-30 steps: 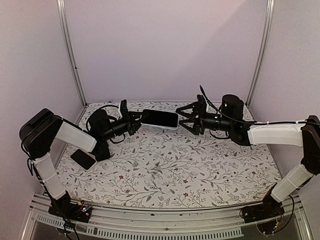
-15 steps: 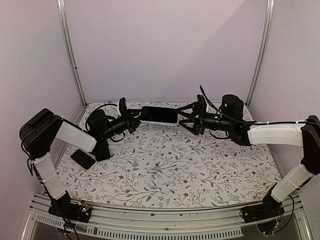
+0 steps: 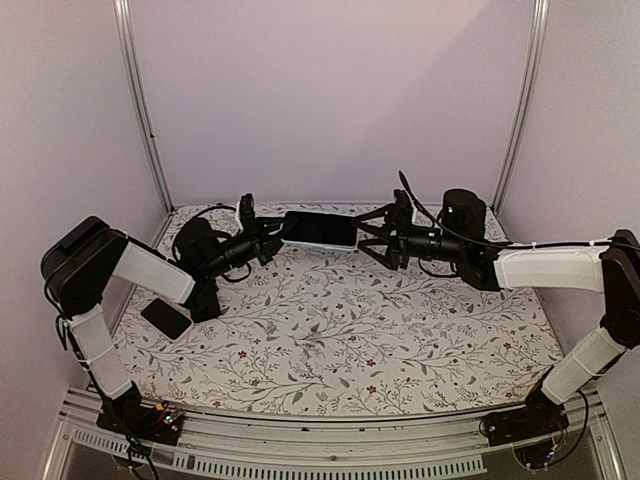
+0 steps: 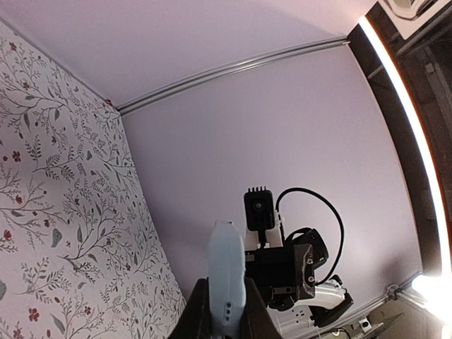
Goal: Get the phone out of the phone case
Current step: Remove the phone case from the phone.
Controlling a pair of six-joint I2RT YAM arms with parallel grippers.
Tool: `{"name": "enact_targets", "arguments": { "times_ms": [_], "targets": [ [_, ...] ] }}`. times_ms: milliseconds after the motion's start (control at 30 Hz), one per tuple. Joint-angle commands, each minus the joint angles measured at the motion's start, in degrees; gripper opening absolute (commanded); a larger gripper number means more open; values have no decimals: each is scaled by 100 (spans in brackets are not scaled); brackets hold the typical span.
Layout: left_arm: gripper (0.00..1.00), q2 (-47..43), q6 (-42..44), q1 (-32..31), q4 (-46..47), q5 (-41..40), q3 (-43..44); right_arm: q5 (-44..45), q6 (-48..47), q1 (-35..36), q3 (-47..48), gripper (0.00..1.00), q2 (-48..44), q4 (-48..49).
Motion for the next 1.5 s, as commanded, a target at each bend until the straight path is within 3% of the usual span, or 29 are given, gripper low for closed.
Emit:
{"name": "enact_targets", "arguments": {
  "times_ms": [0, 567, 1300, 1467],
  "targets": [
    [0, 43, 26, -95, 568, 144, 231, -28, -41, 63, 181, 79, 45, 13],
    [0, 106, 137, -95, 462, 277, 412, -72, -42, 125, 230, 79, 161, -22],
    [0, -162, 952, -78, -615, 370, 671, -63, -42, 170, 288, 79, 190, -109],
    [0, -112, 777, -69, -441, 375, 694, -97, -58, 177, 316, 79, 274, -116]
  ]
}}
